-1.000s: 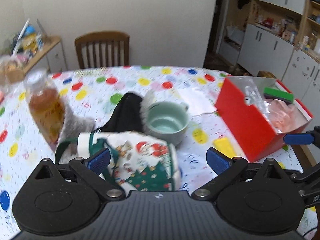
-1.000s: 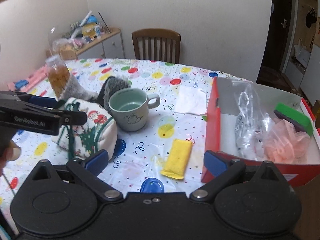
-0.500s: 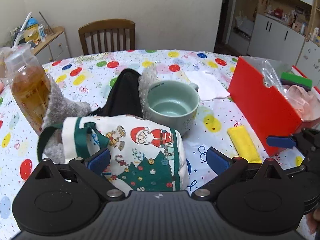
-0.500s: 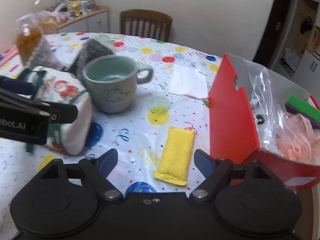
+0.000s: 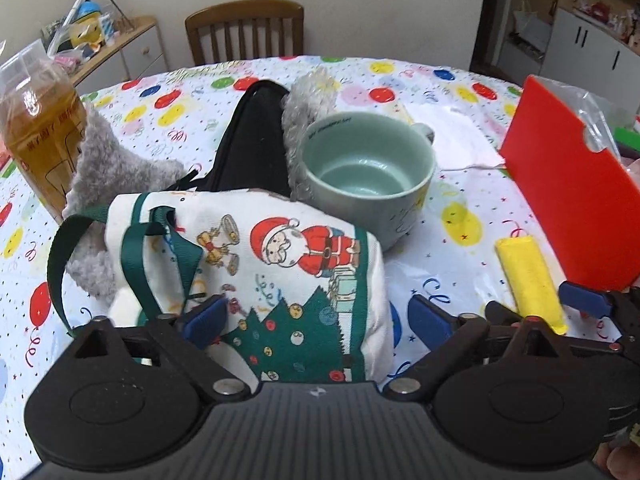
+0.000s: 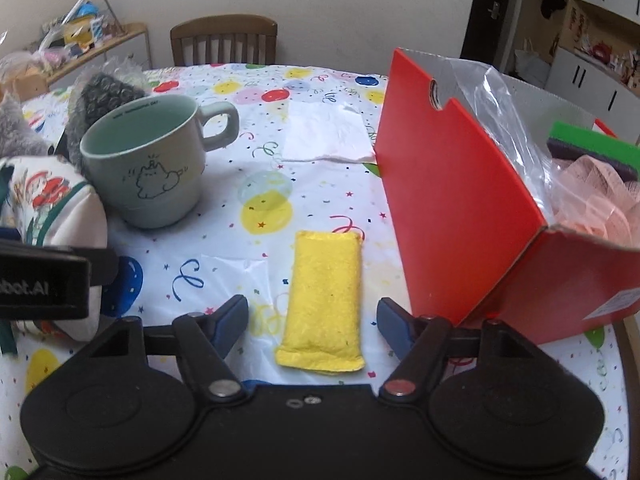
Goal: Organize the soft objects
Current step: 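Grasp the yellow sponge with the right tool while the left tool grasps the Christmas tote bag, then carry the yellow sponge and Christmas tote bag with both tools over the shoebox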
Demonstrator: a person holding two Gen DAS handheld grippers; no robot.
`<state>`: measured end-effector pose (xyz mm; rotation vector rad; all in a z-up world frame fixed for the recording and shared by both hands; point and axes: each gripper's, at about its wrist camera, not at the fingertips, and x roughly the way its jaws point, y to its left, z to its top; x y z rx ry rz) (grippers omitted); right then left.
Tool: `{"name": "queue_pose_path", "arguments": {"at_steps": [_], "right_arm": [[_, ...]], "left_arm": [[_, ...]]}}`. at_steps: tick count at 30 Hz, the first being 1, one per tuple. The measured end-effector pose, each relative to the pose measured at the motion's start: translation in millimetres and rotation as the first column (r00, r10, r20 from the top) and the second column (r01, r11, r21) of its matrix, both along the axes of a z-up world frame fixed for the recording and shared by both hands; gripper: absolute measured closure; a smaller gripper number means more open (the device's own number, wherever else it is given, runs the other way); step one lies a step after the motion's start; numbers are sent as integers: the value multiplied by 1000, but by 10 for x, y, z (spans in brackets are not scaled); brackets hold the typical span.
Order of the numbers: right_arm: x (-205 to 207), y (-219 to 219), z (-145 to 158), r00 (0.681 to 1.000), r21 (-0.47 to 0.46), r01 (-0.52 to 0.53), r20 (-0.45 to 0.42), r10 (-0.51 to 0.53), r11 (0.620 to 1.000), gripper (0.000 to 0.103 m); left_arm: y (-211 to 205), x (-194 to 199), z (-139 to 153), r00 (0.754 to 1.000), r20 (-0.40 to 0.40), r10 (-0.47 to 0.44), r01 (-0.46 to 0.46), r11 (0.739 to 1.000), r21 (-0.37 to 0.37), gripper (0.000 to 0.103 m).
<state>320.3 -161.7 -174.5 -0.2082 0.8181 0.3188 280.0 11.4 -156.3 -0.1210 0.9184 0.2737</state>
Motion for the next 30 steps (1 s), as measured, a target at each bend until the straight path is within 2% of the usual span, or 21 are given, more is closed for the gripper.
{"name": "queue_pose_path", "arguments": {"at_steps": [2,6,8,12,13,17,30], "right_arm": [[0,1,-2,1000,6,2,1,-2,1000,35],[4,-18,17,1000,38,13,-14,-13,999,49],[22,-45,29,999,56,27,-22,-26,998,51],[39,-96,48,998,62,50,-30,-48,997,66],[39,-106,50,998,62,48,-32,-46,997,66],[16,-87,59,999,39,35,-28,-34,999,66],[-147,-161,297,999,78,-33,-14,34,996,67]], "left_arm": [[-1,15,-27,1000,-12,11,-11,1000,6,23],[21,17,-49,999,-30,26,-26,1000,9,34],[38,2,-40,999,-28,27,-27,1000,2,42],[40,-56,-14,1000,-19,19,-19,1000,-17,55],[33,-70,-6,1000,-18,16,-16,1000,-20,62],[25,-125,18,1000,-13,7,-8,999,-44,72],[109,-415,202,999,54,6,-1,996,-92,84]]}}
